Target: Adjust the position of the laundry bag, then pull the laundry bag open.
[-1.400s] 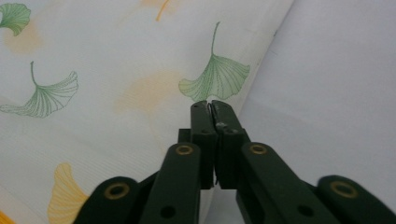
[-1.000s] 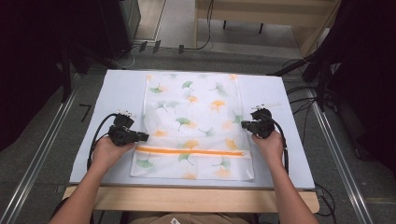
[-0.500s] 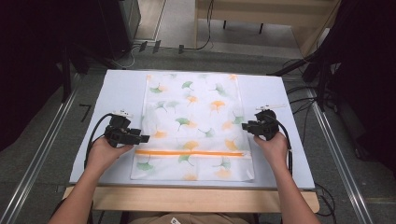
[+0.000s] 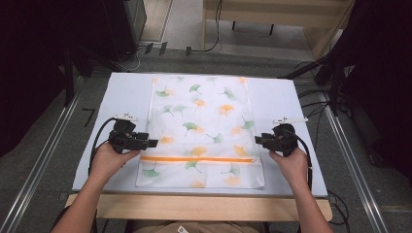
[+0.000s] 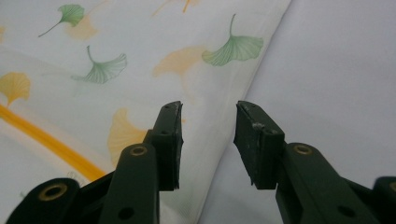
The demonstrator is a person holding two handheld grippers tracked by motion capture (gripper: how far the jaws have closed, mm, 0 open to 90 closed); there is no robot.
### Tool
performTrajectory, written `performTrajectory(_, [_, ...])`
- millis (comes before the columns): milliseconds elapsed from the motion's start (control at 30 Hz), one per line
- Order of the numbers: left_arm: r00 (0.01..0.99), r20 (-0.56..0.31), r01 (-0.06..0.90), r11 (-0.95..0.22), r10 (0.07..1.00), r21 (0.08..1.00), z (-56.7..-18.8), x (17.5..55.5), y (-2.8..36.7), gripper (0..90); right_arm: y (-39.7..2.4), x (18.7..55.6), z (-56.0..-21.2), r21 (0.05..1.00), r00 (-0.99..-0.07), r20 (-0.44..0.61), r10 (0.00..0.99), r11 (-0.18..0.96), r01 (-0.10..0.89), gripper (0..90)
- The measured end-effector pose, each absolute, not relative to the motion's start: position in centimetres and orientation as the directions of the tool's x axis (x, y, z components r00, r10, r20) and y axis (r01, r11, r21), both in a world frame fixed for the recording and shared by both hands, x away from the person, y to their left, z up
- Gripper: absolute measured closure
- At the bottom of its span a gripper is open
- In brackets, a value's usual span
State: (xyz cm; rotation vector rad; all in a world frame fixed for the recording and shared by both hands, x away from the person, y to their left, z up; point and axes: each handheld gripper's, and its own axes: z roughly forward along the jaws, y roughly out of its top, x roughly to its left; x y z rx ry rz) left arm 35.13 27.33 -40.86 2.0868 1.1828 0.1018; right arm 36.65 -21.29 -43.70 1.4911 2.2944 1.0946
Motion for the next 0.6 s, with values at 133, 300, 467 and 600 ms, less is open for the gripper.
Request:
performTrajectory(133, [0.592,-0.264,0.703,-0.328,0.761,0.631,-40.6,34.8,26.8,42.2,-21.3,35.0,-43.6,0.662,-0.487,0.217,0.846,0.24,0.711,69.9])
performTrajectory(300, [0.608,-0.254,0.691,-0.343,0.752,0.636,-40.5,34.7,26.4,41.0,-21.4,34.0,-43.6,0.657,-0.483,0.218,0.848,0.239,0.715,73.1])
performTrajectory(467, [0.615,-0.266,0.687,-0.339,0.743,0.642,-40.4,34.8,25.9,40.4,-21.3,33.9,-44.2,0.64,-0.476,0.23,0.849,0.237,0.731,83.2])
performTrajectory(600, [0.624,-0.259,0.685,-0.356,0.737,0.636,-40.5,34.8,25.5,40.3,-21.1,34.1,-44.8,0.608,-0.476,0.245,0.845,0.248,0.754,90.0])
